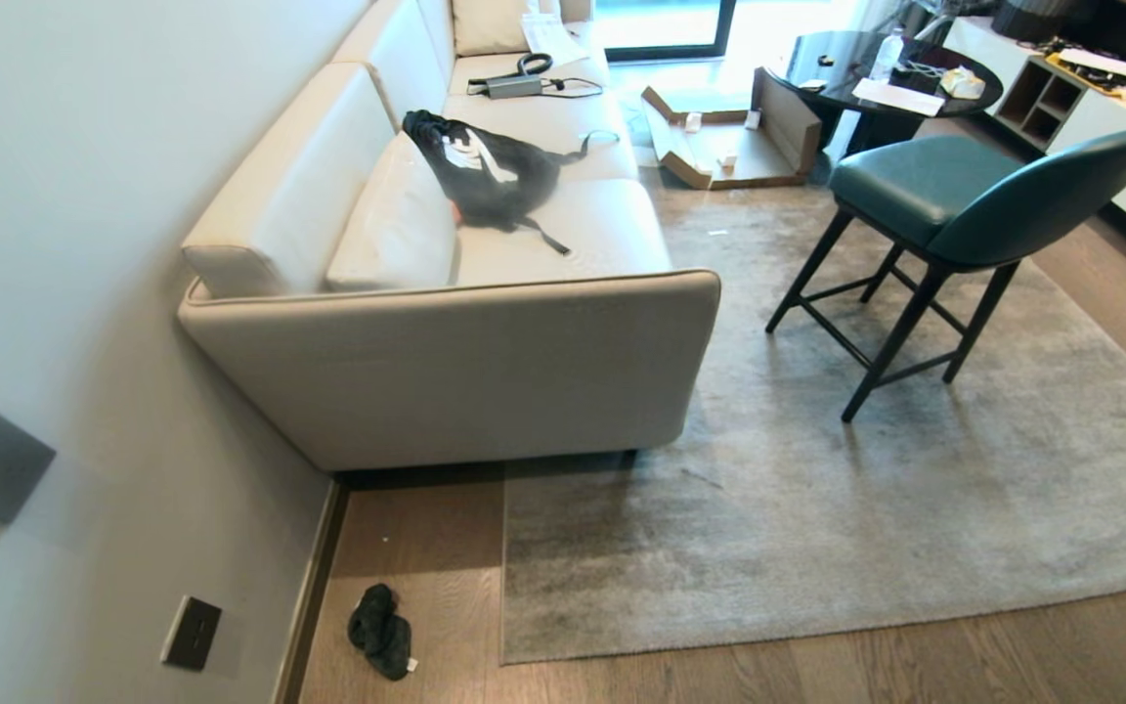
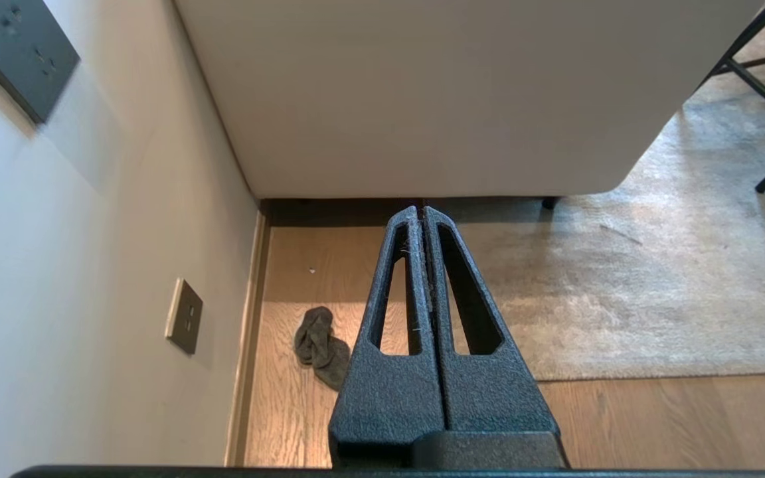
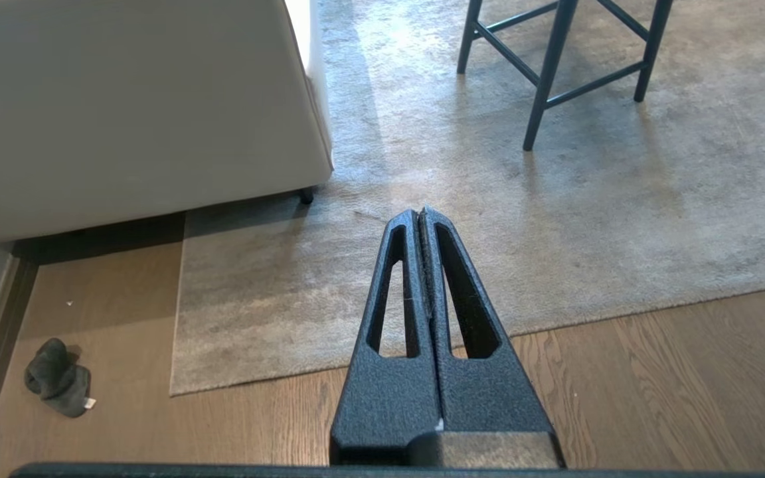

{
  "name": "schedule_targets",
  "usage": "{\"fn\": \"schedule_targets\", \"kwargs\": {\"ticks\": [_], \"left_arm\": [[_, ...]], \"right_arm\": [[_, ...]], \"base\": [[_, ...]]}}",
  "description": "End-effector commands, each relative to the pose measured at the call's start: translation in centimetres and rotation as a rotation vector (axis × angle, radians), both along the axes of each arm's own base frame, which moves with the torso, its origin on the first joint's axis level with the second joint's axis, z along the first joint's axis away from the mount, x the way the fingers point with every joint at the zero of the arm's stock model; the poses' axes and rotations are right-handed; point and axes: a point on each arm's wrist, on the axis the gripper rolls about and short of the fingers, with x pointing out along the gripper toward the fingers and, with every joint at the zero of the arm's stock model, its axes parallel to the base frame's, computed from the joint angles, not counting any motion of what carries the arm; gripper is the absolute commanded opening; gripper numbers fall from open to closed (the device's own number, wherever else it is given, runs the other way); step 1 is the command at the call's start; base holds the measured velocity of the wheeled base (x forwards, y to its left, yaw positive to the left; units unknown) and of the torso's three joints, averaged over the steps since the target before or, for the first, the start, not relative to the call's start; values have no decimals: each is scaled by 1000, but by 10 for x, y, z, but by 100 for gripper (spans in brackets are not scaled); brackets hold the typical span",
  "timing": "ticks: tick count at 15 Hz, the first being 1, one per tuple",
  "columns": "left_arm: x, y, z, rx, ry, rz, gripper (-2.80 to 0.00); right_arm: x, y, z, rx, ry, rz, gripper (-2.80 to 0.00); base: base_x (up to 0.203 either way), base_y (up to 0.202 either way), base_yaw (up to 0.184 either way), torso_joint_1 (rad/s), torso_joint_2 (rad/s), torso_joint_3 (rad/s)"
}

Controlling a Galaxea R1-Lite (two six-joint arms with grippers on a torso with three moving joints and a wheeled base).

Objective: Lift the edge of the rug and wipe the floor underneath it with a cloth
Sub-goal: Pick up the rag

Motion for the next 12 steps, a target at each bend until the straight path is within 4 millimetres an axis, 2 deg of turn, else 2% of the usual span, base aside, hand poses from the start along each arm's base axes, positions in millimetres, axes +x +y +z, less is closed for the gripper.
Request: {"fn": "schedule_targets", "kwargs": {"ticks": [1, 12], "left_arm": [[0, 0, 0, -1, -1, 1, -280], [0, 0, 0, -1, -1, 1, -280]], "right_arm": [[0, 0, 0, 1, 0, 0, -280], [0, 0, 1, 2, -1, 0, -280]], "base": [[0, 0, 0, -173, 540, 364], [0, 0, 0, -118, 487, 371]]}}
